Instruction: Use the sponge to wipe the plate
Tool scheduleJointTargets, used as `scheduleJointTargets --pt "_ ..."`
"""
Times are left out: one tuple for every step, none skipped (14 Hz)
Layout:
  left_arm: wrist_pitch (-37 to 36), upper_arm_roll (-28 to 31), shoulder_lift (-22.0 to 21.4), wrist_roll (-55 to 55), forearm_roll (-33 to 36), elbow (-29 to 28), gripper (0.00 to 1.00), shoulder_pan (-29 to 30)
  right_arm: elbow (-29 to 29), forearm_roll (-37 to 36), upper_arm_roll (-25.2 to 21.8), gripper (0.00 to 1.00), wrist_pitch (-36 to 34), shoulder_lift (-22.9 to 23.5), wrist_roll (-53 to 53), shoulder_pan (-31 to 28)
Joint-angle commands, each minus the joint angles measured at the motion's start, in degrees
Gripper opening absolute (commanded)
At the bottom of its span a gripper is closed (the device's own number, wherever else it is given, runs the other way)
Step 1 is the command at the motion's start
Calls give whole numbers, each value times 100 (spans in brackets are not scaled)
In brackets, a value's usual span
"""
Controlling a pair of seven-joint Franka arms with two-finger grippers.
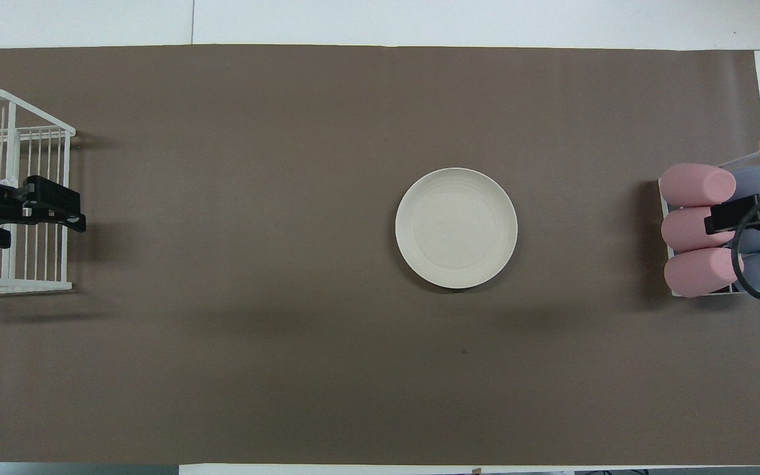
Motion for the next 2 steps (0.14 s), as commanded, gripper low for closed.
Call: scheduleJointTargets --pt "56 58 -62 -28 106 -19 100 -75 -95 -67 46 100 78 -69 68 -66" --pt "56 58 -62 -28 106 -19 100 -74 -95 -67 46 100 78 -69 86 -58"
